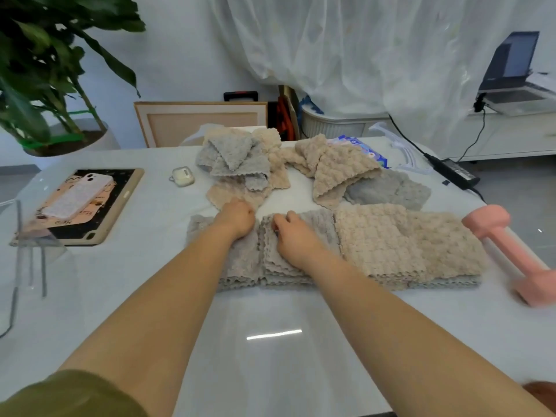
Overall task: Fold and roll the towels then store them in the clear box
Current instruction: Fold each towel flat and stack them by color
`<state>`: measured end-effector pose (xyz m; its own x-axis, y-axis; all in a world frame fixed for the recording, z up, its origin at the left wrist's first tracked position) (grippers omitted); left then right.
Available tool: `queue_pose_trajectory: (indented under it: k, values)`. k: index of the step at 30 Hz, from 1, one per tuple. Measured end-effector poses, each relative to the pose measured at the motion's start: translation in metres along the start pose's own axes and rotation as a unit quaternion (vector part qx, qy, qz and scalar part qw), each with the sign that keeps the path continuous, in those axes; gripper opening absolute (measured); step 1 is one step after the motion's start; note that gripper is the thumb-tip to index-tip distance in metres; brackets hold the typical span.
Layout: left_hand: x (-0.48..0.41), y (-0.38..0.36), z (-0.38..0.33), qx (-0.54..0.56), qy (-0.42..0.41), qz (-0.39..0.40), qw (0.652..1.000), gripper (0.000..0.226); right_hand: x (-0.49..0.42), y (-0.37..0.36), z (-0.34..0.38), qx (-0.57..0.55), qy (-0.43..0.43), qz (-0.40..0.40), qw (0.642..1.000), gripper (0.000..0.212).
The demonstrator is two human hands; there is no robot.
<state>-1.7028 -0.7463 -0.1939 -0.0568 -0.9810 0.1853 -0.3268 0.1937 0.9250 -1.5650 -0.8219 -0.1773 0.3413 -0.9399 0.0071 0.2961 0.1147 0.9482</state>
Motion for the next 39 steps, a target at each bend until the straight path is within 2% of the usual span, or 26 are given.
queue_pose_trajectory:
  k: [2, 4, 7, 10, 13, 15, 16, 18, 21, 23, 24, 25, 27, 28, 31, 33, 34, 36, 37, 39]
  values:
    - [-0.007, -0.012, -0.005, -0.068, 0.029, 0.023, 0.997, 0.035, 0.005, -0.016, -0.005, 0.004, -0.004, -0.028, 1.000, 0.029]
    - [-0.008, -0.014, -0.008, -0.067, 0.052, -0.029, 0.996, 0.034, 0.010, -0.024, -0.004, 0.016, -0.008, -0.060, 0.998, 0.033]
    - [-0.003, -0.002, -0.011, 0.055, 0.015, -0.162, 0.985, 0.026, 0.008, -0.023, -0.006, -0.006, -0.011, -0.087, 0.996, 0.038]
    - [0.013, 0.026, -0.017, 0.204, -0.067, -0.244, 0.946, 0.022, 0.007, -0.022, -0.008, -0.033, -0.017, -0.080, 0.996, 0.036]
    - [0.030, 0.062, -0.025, 0.316, -0.097, -0.277, 0.902, 0.014, 0.006, -0.018, -0.008, -0.064, -0.021, -0.063, 0.996, 0.029]
    - [0.041, 0.082, -0.029, 0.355, -0.103, -0.270, 0.889, 0.014, 0.005, -0.009, -0.008, -0.121, -0.031, -0.042, 0.991, 0.024]
    - [0.046, 0.090, -0.030, 0.377, -0.104, -0.257, 0.884, 0.019, 0.005, -0.003, -0.009, -0.183, -0.045, -0.043, 0.981, 0.023]
    - [0.056, 0.100, -0.033, 0.434, -0.096, -0.210, 0.871, 0.030, 0.008, 0.015, -0.012, -0.333, -0.083, -0.096, 0.934, 0.032]
    - [0.081, 0.107, -0.039, 0.523, -0.099, -0.122, 0.837, 0.035, 0.017, 0.045, -0.015, -0.454, -0.129, -0.227, 0.852, 0.072]
    - [0.100, 0.111, -0.044, 0.567, -0.115, -0.065, 0.813, 0.036, 0.019, 0.058, -0.015, -0.516, -0.151, -0.259, 0.802, 0.089]
    - [0.112, 0.114, -0.046, 0.575, -0.122, -0.045, 0.808, 0.036, 0.022, 0.066, -0.013, -0.544, -0.139, -0.262, 0.785, 0.086]
    - [0.123, 0.118, -0.048, 0.580, -0.125, -0.029, 0.804, 0.035, 0.023, 0.074, -0.010, -0.556, -0.112, -0.256, 0.783, 0.074]
    - [0.146, 0.125, -0.045, 0.578, -0.121, -0.018, 0.807, 0.036, 0.036, 0.091, 0.002, -0.538, -0.069, -0.255, 0.801, 0.042]
    - [0.154, 0.129, -0.040, 0.575, -0.114, -0.021, 0.810, 0.036, 0.045, 0.098, 0.004, -0.516, -0.064, -0.276, 0.808, 0.035]
    - [0.180, 0.134, -0.024, 0.592, -0.084, -0.015, 0.802, 0.031, 0.084, 0.116, 0.012, -0.464, -0.049, -0.373, 0.802, 0.030]
    - [0.202, 0.128, -0.021, 0.584, -0.076, 0.018, 0.808, 0.011, 0.114, 0.123, 0.022, -0.439, -0.023, -0.424, 0.792, 0.026]
    - [0.213, 0.123, -0.022, 0.557, -0.075, 0.040, 0.826, 0.014, 0.128, 0.125, 0.026, -0.429, -0.012, -0.446, 0.785, 0.026]
    - [0.232, 0.111, -0.026, 0.454, -0.069, 0.074, 0.885, 0.046, 0.159, 0.127, 0.034, -0.406, 0.006, -0.496, 0.768, 0.026]
    - [0.242, 0.107, -0.030, 0.396, -0.071, 0.082, 0.912, 0.054, 0.172, 0.127, 0.036, -0.388, 0.013, -0.522, 0.760, 0.026]
    - [0.258, 0.100, -0.039, 0.333, -0.102, 0.090, 0.933, 0.049, 0.196, 0.128, 0.039, -0.342, 0.032, -0.570, 0.747, 0.027]
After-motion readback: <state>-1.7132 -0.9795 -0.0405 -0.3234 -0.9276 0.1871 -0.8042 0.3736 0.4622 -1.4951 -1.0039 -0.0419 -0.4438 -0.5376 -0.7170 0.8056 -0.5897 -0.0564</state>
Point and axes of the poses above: each hand's wrist, its own x-axis away from the middle knuckle, its own y-axis out of the back of the hand, z = x × y, the point moved 4 cm from there along -x, towards the middle knuckle, and after that the axes turned 5 degrees about y, right-handed, at the moved point
